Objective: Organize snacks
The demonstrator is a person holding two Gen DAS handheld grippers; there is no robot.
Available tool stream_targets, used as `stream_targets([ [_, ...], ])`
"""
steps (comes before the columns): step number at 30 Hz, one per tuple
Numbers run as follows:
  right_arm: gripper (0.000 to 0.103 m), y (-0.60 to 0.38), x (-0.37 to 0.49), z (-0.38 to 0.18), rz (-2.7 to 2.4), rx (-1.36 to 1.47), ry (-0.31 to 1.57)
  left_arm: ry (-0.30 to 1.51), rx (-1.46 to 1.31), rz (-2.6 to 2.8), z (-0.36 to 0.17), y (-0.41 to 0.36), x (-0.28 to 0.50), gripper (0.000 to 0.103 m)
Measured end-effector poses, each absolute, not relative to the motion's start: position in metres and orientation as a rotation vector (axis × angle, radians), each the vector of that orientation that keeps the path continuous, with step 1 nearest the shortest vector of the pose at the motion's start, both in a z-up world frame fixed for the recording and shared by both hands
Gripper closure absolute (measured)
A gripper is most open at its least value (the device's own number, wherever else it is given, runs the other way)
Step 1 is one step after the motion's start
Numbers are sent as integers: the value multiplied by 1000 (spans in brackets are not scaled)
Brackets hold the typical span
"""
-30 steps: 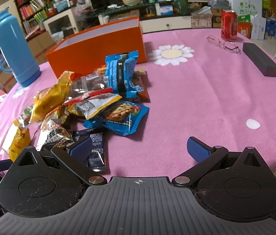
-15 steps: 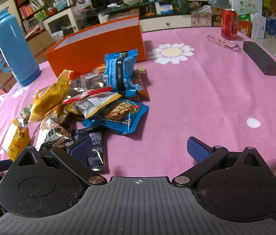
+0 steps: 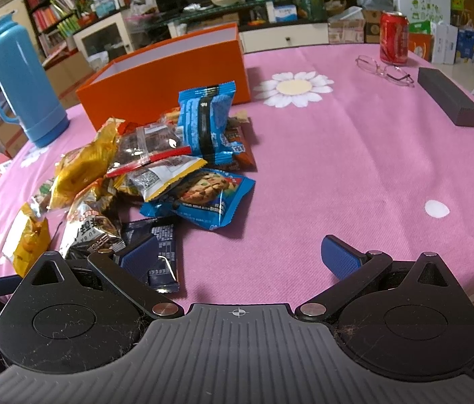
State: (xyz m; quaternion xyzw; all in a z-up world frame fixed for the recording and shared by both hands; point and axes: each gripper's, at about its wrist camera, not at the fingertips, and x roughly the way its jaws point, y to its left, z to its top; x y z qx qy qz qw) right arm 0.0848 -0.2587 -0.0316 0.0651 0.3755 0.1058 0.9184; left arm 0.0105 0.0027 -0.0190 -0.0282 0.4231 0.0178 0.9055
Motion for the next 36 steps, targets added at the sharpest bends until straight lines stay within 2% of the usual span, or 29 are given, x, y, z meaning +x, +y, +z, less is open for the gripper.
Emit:
stream_targets([
  [24,12,-257,89,-37,222,133,791,899,-63,41,-24,5,16,1],
  [36,12,-261,112,-5,200,95,694,704,-40,162,46,55,45,1],
])
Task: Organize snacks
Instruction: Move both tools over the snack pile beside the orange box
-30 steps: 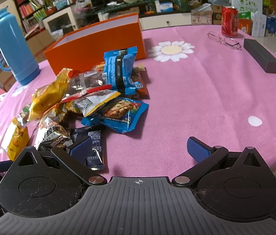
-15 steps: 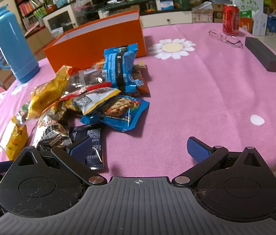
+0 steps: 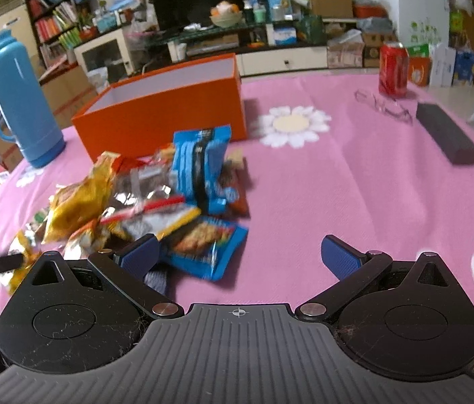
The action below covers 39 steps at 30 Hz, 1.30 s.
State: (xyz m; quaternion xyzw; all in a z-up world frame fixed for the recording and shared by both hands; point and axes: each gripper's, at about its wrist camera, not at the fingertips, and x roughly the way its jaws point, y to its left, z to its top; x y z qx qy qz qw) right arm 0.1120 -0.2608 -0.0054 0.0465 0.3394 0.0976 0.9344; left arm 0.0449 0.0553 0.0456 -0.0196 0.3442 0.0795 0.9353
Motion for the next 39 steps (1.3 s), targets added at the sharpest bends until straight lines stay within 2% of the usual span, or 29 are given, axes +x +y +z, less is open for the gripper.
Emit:
stream_targets([
  [10,12,-286,199,14,111,49,644,655,113,306,37,137,116,0],
  [18,12,-337,299,-19,-82,73,697,754,75,424,-15,250,209,0],
  [23,12,-343,328,-41,-123,61,716,760,-19,473,-32,278,228,0],
  [29,12,-328,334,-50,-97,38,725,689,-97,495,-9,268,214,0],
  [34,12,-304,312,-26,-51,37,647,642,-133,415,29,221,194,0],
  [39,12,-269,262,-1,113,86,591,647,-77,321,32,165,147,0],
])
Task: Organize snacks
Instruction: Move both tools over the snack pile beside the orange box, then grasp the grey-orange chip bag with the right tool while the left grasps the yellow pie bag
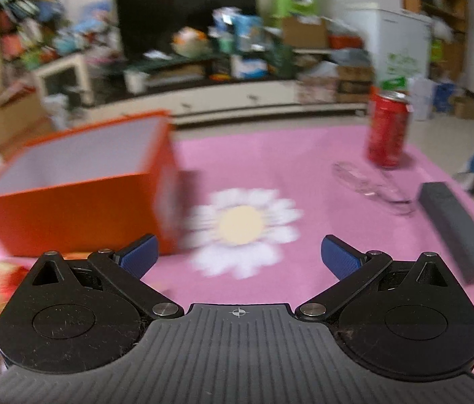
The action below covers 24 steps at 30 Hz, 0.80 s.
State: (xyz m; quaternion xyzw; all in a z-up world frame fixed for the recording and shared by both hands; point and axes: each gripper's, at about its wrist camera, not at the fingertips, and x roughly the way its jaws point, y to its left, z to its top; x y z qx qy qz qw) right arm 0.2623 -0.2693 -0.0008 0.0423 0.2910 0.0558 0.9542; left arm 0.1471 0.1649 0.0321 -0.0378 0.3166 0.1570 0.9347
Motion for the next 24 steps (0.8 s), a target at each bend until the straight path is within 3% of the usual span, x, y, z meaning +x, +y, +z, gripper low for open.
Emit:
stream_targets([
  [10,12,-193,138,-4,559,86,644,801,-161,237,-3,116,45,1],
  [21,13,-123,87,-18,685,-234,582,843,-243,185,-21,116,54,1],
  [24,20,-111,85,-24,720,-259,600,846,-216,187,-23,115,60,2],
])
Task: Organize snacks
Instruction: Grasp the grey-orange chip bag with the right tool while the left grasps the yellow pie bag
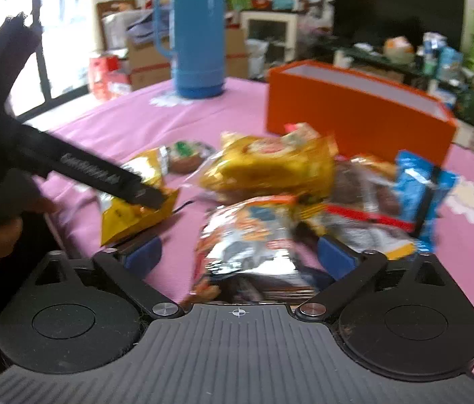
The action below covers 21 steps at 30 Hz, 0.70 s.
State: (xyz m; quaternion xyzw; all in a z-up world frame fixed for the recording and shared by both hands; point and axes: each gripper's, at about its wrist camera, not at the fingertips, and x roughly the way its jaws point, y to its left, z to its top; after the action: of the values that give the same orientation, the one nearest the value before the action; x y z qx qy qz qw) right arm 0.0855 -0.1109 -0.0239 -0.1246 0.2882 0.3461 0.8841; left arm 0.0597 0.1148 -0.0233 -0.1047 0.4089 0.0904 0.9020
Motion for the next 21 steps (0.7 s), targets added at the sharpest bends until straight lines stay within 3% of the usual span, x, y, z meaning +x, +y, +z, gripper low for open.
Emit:
stream_targets([
  [2,29,-105,90,-33,704,-275,644,836,-178,183,-24,114,65,7],
  [4,44,-106,98,-38,713,-244,683,823,-124,208,-23,116,73,16],
  [8,45,-104,107,-44,716,-196,725,828,-113,264,-21,131,87,21],
  [10,39,-101,113,-46,714,-177,762,845,-197,242,-20,139,82,5],
  [12,31,-100,117,-48,723,-142,784,833,-238,229,-20,141,74,6],
  [15,27,-93,115,-51,721,-166,776,841,-210,262,-26,140,75,6],
  [17,27,-88,113,-53,714,-197,765,850,-181,286,-31,137,78,15],
  [19,40,-84,108,-53,695,-256,743,840,-173,282,-29,137,76,31],
  [21,51,-89,104,-51,700,-260,736,803,-199,258,-19,142,67,40],
])
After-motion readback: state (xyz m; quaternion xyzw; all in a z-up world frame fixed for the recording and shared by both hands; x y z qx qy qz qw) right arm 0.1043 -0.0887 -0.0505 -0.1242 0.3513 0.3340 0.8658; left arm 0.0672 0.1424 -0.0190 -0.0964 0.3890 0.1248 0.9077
